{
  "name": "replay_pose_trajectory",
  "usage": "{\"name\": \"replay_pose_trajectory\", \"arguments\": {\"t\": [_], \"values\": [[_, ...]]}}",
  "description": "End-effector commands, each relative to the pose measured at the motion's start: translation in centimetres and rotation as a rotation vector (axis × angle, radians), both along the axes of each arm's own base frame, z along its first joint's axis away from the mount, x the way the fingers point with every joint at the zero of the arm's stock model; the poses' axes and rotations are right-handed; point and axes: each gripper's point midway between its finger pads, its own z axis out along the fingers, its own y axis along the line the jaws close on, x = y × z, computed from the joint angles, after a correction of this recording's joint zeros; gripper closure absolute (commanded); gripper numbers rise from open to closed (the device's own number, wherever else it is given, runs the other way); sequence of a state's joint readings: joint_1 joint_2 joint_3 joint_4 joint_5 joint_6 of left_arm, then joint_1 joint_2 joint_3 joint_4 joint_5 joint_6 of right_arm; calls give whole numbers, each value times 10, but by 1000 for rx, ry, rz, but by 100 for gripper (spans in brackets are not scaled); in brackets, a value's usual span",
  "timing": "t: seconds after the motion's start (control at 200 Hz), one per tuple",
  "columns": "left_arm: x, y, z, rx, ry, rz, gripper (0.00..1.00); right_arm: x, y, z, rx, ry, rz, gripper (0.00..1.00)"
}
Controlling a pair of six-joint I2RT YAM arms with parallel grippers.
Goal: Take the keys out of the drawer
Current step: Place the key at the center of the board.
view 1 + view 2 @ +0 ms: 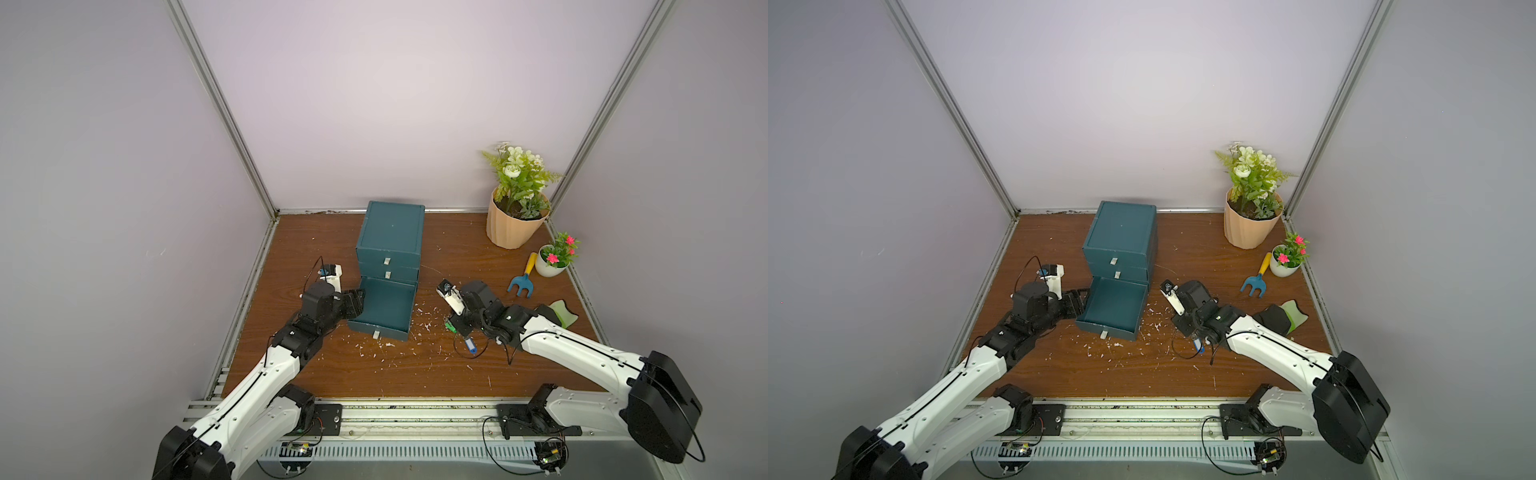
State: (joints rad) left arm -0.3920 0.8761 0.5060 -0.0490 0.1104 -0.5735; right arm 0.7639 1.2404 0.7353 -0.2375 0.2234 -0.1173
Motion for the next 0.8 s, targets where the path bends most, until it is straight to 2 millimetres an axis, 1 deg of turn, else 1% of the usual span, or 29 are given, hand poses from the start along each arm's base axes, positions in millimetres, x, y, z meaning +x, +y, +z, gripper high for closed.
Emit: {"name": "replay_pose_trajectory", "arguments": {"t": [0.0,0.06,0.115,0.185,0.28,0.325,0.425,0.53,0.585,0.63,0.696,0.796], "values": [[-7,-4,1,1,15,-28,41,7,13,15,82,5,-17,66],[-12,-3,2,-1,13,-38,42,12,17,27,98,1,-28,66],[-16,-5,6,-7,6,-57,43,19,21,43,127,-10,-44,66],[-23,-8,10,-13,0,-92,46,28,29,69,192,-36,-61,66],[-32,-12,9,-15,30,-135,52,46,39,107,309,-63,-114,66],[-37,-14,7,-17,50,-154,57,56,43,125,370,-69,-157,66],[-47,-13,0,-13,84,-172,68,77,54,157,507,-61,-232,65],[-55,-11,-3,-33,102,-165,83,100,66,190,632,-62,-296,58],[-59,-11,-4,-59,107,-159,92,114,67,201,675,-59,-351,52],[-61,-10,-5,-82,115,-148,99,123,69,209,704,-49,-387,50],[-66,-9,-7,-112,125,-132,100,136,75,214,725,-18,-423,50],[-71,-6,-12,-141,142,-107,99,152,88,213,718,38,-440,49]]}}
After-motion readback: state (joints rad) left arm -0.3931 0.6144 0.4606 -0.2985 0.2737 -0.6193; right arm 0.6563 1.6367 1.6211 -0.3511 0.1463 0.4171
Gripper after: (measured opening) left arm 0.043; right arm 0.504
